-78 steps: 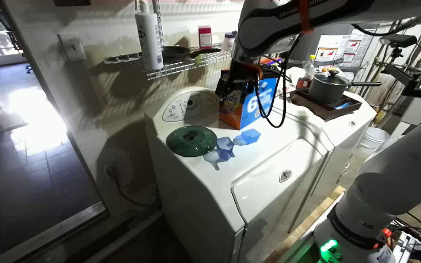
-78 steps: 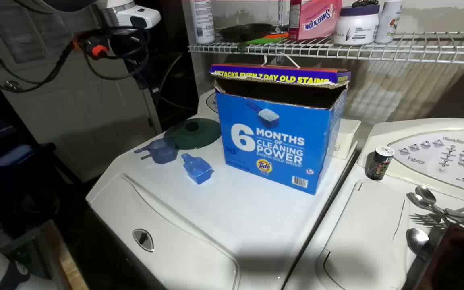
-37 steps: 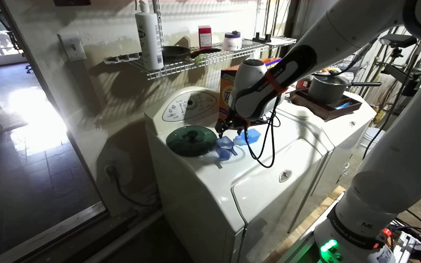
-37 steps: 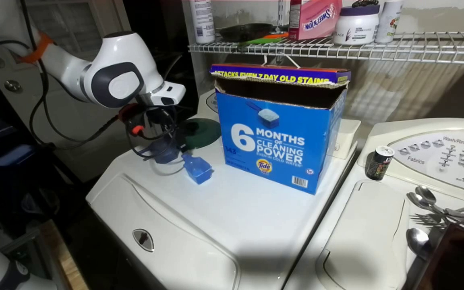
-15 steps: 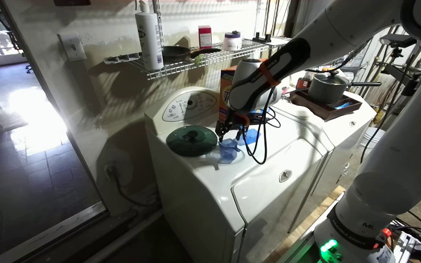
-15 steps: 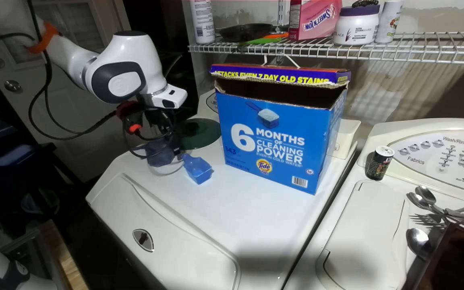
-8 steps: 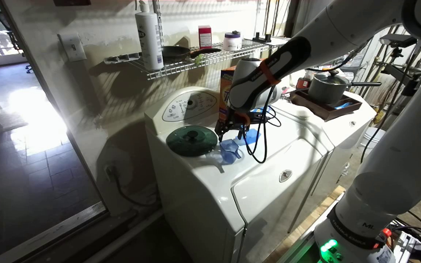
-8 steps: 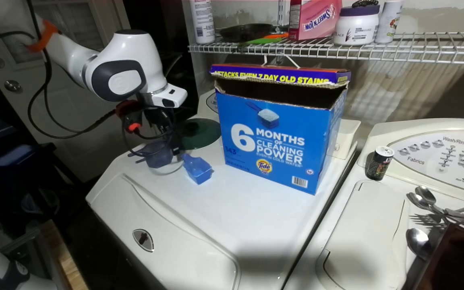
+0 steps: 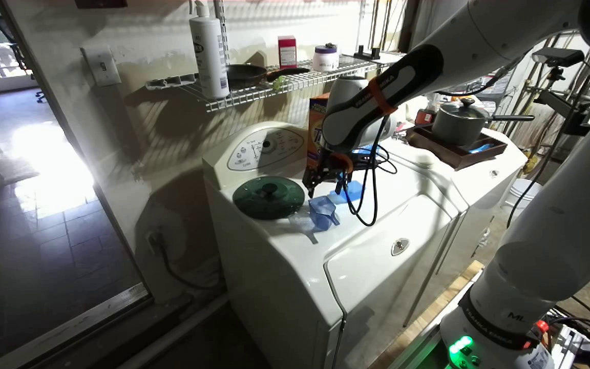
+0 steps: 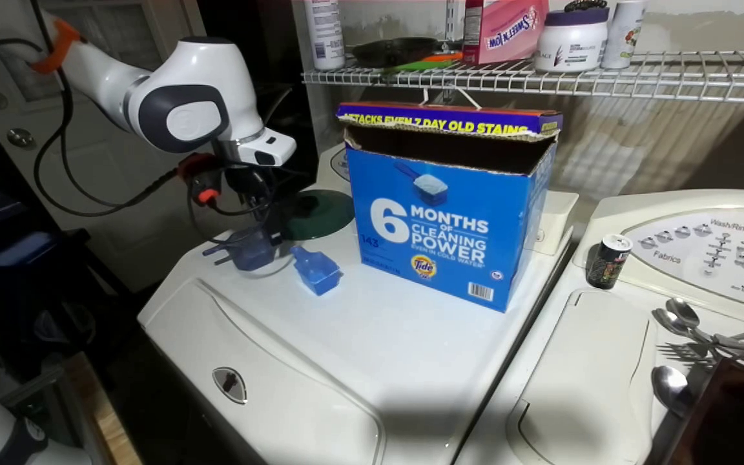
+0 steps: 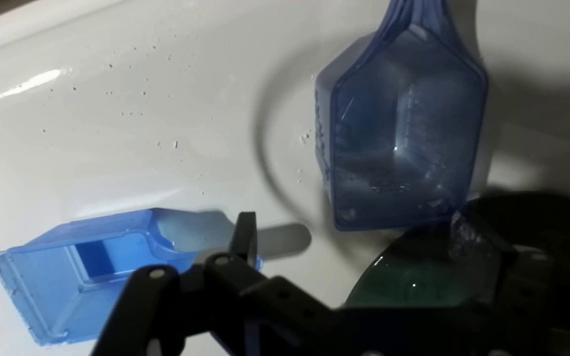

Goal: Put the left scoop on the shelf

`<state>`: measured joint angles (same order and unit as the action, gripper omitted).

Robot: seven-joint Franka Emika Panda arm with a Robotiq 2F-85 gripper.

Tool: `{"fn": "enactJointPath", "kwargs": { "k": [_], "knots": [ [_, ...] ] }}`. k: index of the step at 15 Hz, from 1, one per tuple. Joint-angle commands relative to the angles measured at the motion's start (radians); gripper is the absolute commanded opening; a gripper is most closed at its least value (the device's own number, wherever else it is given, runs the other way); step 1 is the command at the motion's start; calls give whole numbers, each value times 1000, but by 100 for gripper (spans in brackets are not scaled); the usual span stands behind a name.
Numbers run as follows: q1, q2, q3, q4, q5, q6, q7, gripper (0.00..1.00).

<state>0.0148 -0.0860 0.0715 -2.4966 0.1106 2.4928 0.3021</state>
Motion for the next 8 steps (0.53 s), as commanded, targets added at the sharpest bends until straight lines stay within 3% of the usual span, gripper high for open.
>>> {"fn": "enactJointPath", "kwargs": {
  "k": [1, 8],
  "knots": [
    [7, -41, -7, -3, -2, -57, -10, 100],
    [1, -21, -4, 16, -41, -166, 11, 100]
  ]
}}
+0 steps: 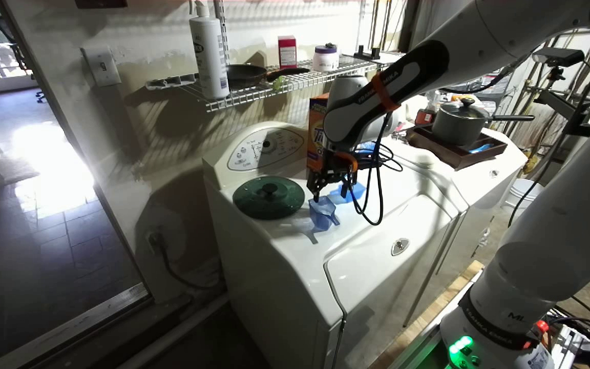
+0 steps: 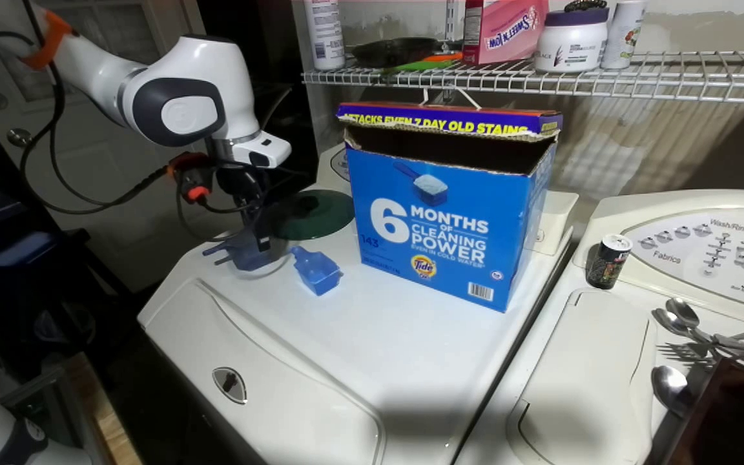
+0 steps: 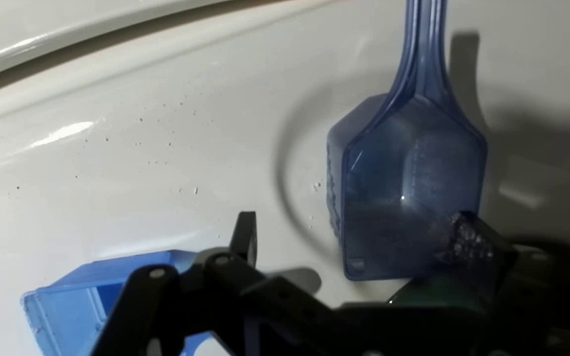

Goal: Put the left scoop on the shelf

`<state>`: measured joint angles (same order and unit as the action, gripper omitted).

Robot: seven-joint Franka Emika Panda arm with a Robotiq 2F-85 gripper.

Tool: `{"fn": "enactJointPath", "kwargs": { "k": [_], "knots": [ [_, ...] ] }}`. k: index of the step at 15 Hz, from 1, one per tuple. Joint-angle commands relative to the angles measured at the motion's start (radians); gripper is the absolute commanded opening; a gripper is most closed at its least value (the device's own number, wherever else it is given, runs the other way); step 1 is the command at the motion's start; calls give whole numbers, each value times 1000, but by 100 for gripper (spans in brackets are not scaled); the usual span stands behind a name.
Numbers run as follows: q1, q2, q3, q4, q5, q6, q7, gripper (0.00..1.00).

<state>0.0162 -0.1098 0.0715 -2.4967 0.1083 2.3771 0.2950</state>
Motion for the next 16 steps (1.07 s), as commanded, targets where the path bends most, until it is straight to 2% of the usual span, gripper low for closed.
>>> {"fn": "enactJointPath", "kwargs": {
  "k": [1, 6, 8, 10, 16],
  "knots": [
    [-1, 5, -4, 17, -50, -49, 20, 100],
    [-2, 26, -3, 25, -108, -40, 23, 99],
    [-2, 34, -4, 25, -117, -27, 24, 74],
    [-2, 43, -5, 24, -121, 4, 23, 65],
    [-2, 70, -13, 21, -106, 141, 22, 22]
  ]
}}
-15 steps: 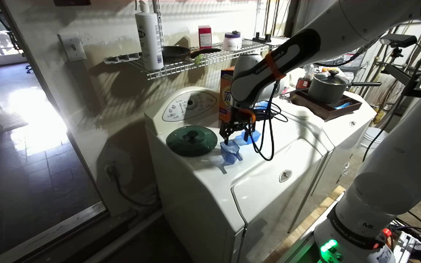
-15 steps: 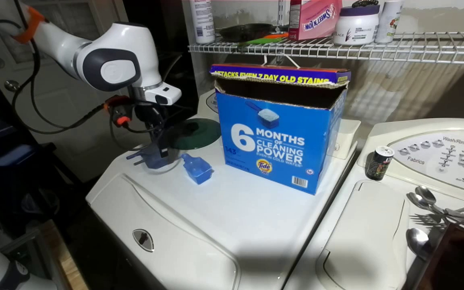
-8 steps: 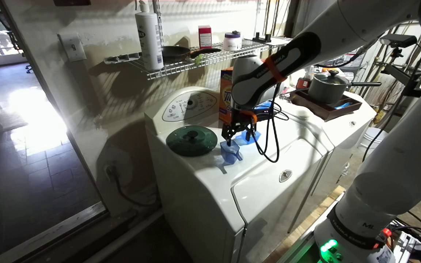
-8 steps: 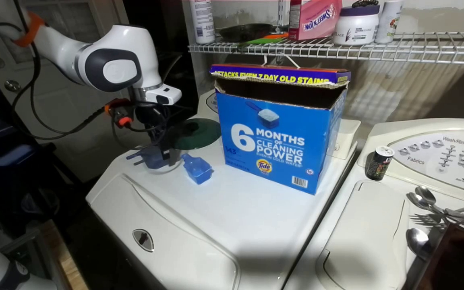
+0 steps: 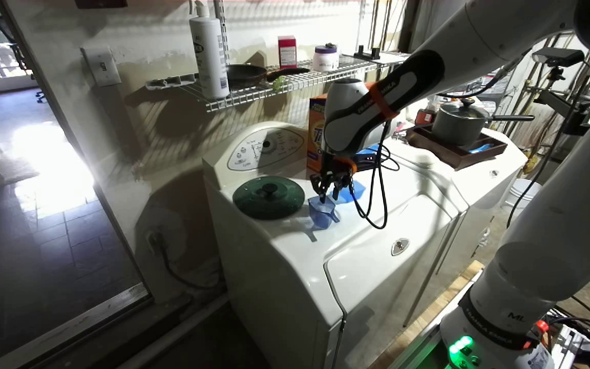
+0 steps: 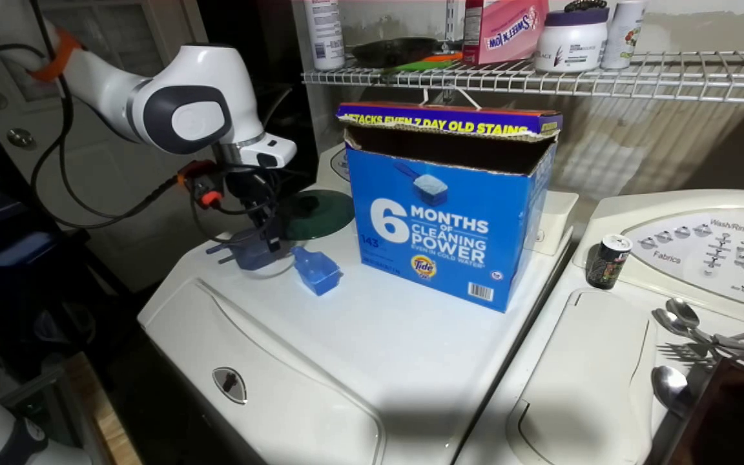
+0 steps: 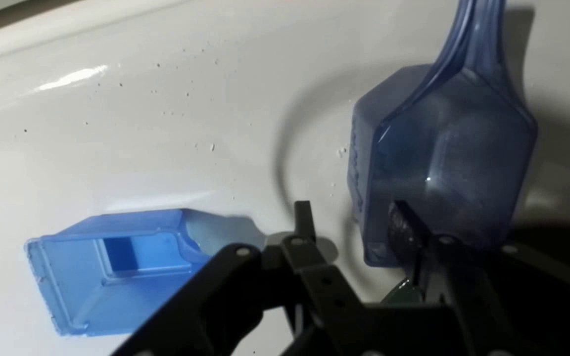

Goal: Put the left scoop on the shelf

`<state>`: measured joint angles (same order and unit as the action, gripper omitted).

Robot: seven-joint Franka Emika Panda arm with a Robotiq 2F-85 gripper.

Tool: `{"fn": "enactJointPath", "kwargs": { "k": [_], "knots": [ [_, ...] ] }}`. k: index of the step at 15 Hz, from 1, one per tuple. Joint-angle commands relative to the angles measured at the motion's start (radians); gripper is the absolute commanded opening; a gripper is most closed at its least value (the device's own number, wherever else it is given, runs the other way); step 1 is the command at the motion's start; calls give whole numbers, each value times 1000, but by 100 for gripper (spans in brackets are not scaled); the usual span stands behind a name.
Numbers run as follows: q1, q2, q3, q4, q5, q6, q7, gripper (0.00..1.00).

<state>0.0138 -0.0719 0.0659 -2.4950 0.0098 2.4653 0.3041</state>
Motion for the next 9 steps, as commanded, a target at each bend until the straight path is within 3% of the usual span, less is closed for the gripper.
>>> {"fn": "enactJointPath", "kwargs": {
  "k": [1, 2, 4, 8, 9],
  "knots": [
    [1, 37, -9, 20, -7, 70, 14, 16],
    [2, 44, -9, 22, -6, 84, 13, 7],
    [3, 53, -11, 22, -1, 106, 11, 0],
    [7, -3, -4, 10, -21, 104, 63, 1],
    [4, -46, 0, 3, -69, 80, 119, 1]
  ]
}}
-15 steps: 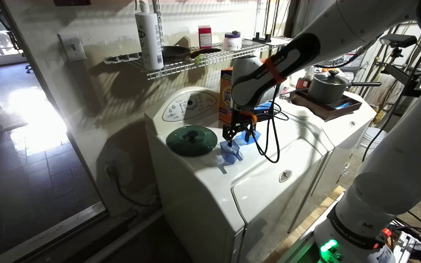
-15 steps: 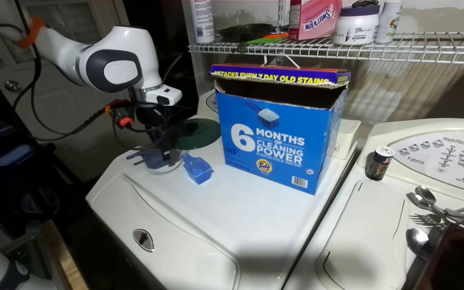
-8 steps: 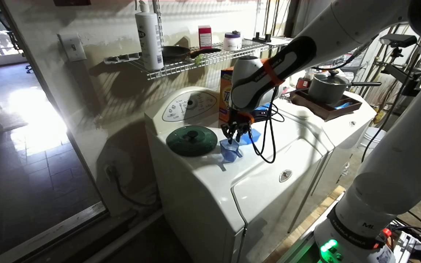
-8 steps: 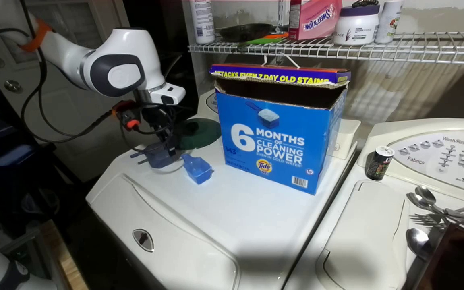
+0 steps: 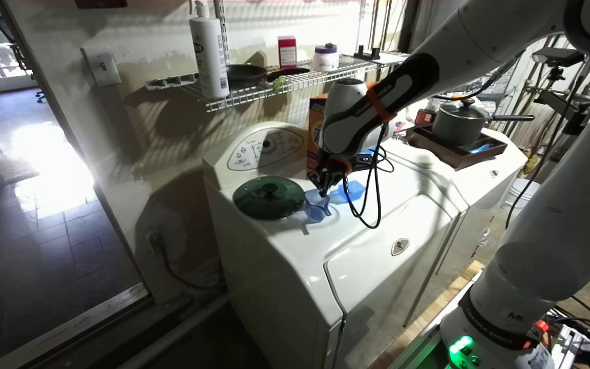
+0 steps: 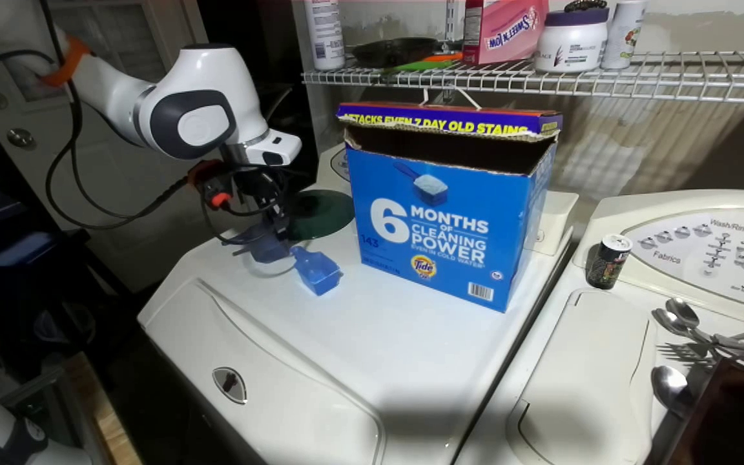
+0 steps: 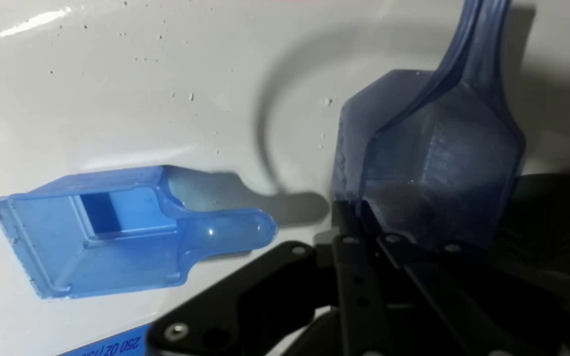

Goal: Put the left scoop on the shelf

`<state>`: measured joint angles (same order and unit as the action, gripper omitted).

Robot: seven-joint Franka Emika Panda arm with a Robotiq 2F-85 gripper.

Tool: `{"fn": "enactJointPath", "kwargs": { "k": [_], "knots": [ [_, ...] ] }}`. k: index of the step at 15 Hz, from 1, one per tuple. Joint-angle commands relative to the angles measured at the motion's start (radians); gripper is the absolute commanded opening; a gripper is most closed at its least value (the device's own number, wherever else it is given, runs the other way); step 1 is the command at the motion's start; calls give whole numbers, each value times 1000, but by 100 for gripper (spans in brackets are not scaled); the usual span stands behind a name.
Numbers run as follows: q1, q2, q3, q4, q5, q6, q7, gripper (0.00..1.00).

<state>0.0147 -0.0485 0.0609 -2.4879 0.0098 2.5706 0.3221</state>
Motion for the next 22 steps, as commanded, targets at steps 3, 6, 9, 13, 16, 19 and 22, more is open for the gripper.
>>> {"fn": "enactJointPath", "kwargs": {
  "k": [3, 6, 9, 13, 16, 19, 22],
  "knots": [
    [-22, -198, 33, 0, -230, -122, 269, 1],
    [-66, -326, 94, 50, -365, -289, 410, 1],
    [-106, -406, 141, 129, -467, -431, 452, 1],
    [-167, -431, 185, 212, -648, -484, 494, 1],
    [-135, -440, 150, 206, -651, -468, 481, 2],
    [-142, -436, 154, 216, -676, -469, 491, 2],
    [-146, -440, 155, 224, -705, -452, 487, 1]
  ]
}}
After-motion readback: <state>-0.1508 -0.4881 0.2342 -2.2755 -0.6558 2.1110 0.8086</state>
